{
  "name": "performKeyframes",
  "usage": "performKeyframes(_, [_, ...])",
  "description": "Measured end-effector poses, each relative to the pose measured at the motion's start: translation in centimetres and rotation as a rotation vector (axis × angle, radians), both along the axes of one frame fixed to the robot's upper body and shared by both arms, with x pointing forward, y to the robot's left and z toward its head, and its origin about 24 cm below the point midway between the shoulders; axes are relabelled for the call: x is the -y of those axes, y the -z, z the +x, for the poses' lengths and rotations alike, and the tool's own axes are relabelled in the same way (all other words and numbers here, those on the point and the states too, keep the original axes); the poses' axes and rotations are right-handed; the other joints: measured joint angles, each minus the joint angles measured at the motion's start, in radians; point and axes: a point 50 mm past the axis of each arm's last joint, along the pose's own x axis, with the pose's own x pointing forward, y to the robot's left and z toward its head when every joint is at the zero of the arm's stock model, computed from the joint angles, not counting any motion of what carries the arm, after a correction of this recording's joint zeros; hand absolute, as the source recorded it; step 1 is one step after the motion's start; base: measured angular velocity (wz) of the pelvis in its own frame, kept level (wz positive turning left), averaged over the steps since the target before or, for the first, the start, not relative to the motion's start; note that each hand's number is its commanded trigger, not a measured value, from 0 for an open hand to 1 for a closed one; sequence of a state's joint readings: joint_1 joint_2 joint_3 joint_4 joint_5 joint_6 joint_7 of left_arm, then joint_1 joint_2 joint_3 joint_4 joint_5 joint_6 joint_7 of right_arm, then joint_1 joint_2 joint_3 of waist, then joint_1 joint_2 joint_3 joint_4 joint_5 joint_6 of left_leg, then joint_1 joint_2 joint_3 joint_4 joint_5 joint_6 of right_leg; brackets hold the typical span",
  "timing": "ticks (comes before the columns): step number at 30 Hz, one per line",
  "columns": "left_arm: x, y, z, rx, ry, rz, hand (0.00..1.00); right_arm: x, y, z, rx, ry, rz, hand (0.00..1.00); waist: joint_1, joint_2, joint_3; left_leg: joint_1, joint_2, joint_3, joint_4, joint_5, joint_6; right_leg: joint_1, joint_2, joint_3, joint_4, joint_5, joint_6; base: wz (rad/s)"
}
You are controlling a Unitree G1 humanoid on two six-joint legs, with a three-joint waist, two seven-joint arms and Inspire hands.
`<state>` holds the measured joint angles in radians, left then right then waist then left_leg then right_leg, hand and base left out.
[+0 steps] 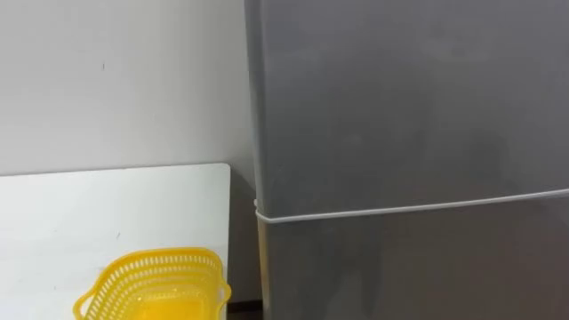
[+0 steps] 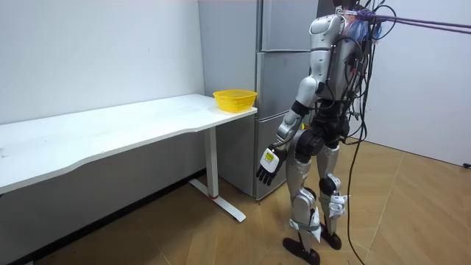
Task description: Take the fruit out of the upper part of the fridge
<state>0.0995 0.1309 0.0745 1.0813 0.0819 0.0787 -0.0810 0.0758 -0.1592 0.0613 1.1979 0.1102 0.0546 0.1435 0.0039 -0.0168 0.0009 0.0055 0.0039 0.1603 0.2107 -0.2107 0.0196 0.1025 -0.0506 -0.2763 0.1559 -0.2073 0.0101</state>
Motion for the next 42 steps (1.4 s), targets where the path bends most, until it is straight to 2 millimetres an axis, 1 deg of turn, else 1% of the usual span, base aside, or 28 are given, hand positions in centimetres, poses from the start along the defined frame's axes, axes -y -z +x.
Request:
performKeyframes(5, [0.0,0.0,-0.1,0.003,0.001,-0.002,0.00,0.0,0.0,0.1,0.002,-0.023,-0.008,0.00,-0.002,-0.004,0.0012,0.000,0.000,0.000,-0.005,0.000,0.000,-0.001,0.000,0.001,0.002,0.000,0.000,0.00])
performKeyframes(6, [0.0,0.0,-0.1,0.006,0.001,-0.002,0.00,0.0,-0.1,0.2,0.005,-0.033,-0.012,0.00,-0.001,-0.006,0.0006,0.000,-0.001,0.000,-0.005,0.000,0.000,-0.001,0.000,0.001,0.001,0.000,0.000,0.00])
performKeyframes(7, [0.0,0.0,-0.1,0.008,0.001,0.001,0.00,0.0,-0.1,0.3,0.011,-0.042,-0.016,0.00,-0.001,-0.009,-0.0027,0.000,-0.001,0.000,-0.004,0.000,0.000,-0.002,-0.001,-0.001,0.000,0.000,0.000,0.00])
performKeyframes(12, [-0.1,0.0,-0.2,0.007,-0.005,0.008,0.00,0.0,-0.1,0.4,0.009,-0.056,-0.027,0.00,-0.001,-0.015,-0.0050,0.002,-0.002,0.000,0.001,0.000,0.000,0.000,-0.001,0.000,-0.005,0.000,0.000,0.00])
performKeyframes(17, [-0.2,0.0,-0.3,0.006,-0.021,0.009,0.00,0.1,-0.1,0.3,0.009,-0.043,-0.034,0.00,-0.001,-0.016,-0.0060,0.005,-0.002,-0.001,0.000,0.000,0.000,0.002,-0.001,0.000,-0.005,0.000,0.000,0.00])
performKeyframes(19, [-0.1,0.1,-0.6,0.003,-0.056,0.014,0.00,0.1,-0.1,0.2,0.008,-0.037,-0.039,0.00,0.001,-0.015,-0.0066,0.009,0.000,0.000,-0.004,0.000,0.000,0.005,0.000,0.001,-0.004,0.000,0.000,0.00])
performKeyframes(21, [-0.2,0.1,-0.9,0.002,-0.096,0.008,0.00,0.0,0.0,0.1,0.007,-0.032,-0.043,0.00,0.001,-0.014,-0.0058,0.017,0.001,0.000,-0.005,0.000,0.000,0.009,0.000,0.000,-0.004,0.000,0.000,0.00])
performKeyframes(23, [-0.1,0.2,-1.3,-0.003,-0.143,0.007,0.00,0.0,0.0,-0.2,0.003,-0.021,-0.042,0.00,0.001,-0.016,-0.0008,0.023,0.003,-0.001,-0.007,-0.001,-0.001,0.018,0.000,-0.002,-0.004,0.000,0.000,0.00])
performKeyframes(27, [0.2,0.5,-2.7,-0.016,-0.325,-0.007,0.00,0.0,0.1,-0.6,-0.003,0.021,-0.046,0.00,0.003,-0.012,0.0002,0.028,0.002,-0.004,-0.008,-0.005,0.000,0.025,-0.001,-0.002,-0.004,0.000,0.001,0.00])
performKeyframes(29, [0.0,0.6,-3.5,-0.018,-0.448,-0.011,0.00,0.1,0.1,-0.8,-0.006,0.035,-0.051,0.00,0.003,-0.011,0.0003,0.034,0.002,-0.004,-0.003,-0.010,-0.001,0.029,0.000,-0.001,-0.004,-0.001,0.001,0.00])
performKeyframes(34, [-0.5,0.6,-4.8,-0.020,-0.686,-0.016,0.00,0.2,0.1,-1.1,-0.010,0.049,-0.063,0.00,0.009,-0.007,0.0013,0.040,0.003,-0.009,0.025,-0.019,0.003,0.040,-0.003,-0.001,-0.005,-0.005,0.004,0.01])
performKeyframes(35, [-0.6,0.6,-4.7,-0.010,-0.755,-0.021,0.00,0.2,0.1,-1.0,-0.009,0.044,-0.064,0.00,0.008,-0.006,0.0016,0.038,0.003,-0.010,0.028,-0.020,0.003,0.041,-0.003,-0.002,-0.004,-0.005,0.004,0.00])
performKeyframes(36, [-0.7,0.6,-4.6,-0.002,-0.787,-0.025,0.00,0.2,0.1,-0.9,-0.008,0.042,-0.064,0.00,0.008,-0.005,0.0015,0.038,0.003,-0.011,0.028,-0.020,0.003,0.041,-0.003,-0.002,-0.004,-0.005,0.004,0.00])
performKeyframes(37, [-0.9,0.5,-4.3,0.013,-0.862,-0.028,0.00,0.2,0.0,-0.7,-0.002,0.041,-0.065,0.00,0.009,0.000,-0.0010,0.039,0.003,-0.012,0.028,-0.020,0.003,0.041,-0.003,-0.002,-0.003,-0.005,0.004,0.00])
performKeyframes(39, [-1.4,0.3,-3.7,0.048,-0.974,-0.032,0.00,0.3,0.0,-0.8,-0.005,0.047,-0.066,0.00,0.011,-0.001,0.0004,0.041,0.003,-0.012,0.027,-0.020,0.003,0.046,-0.003,-0.001,-0.003,-0.005,0.004,0.00])
performKeyframes(40, [-1.7,0.1,-3.2,0.072,-1.042,-0.028,0.00,0.4,0.0,-1.0,-0.009,0.054,-0.071,0.00,0.022,0.000,0.0011,0.046,0.003,-0.011,0.027,-0.020,0.003,0.052,-0.003,0.000,-0.004,-0.005,0.004,0.00])
performKeyframes(42, [-2.1,-0.2,-2.5,0.112,-1.133,-0.031,0.00,0.6,0.0,-1.2,-0.016,0.058,-0.077,0.00,0.028,0.002,0.0017,0.055,0.002,-0.011,0.025,-0.020,0.004,0.058,-0.004,0.001,-0.004,-0.006,0.005,-0.02])
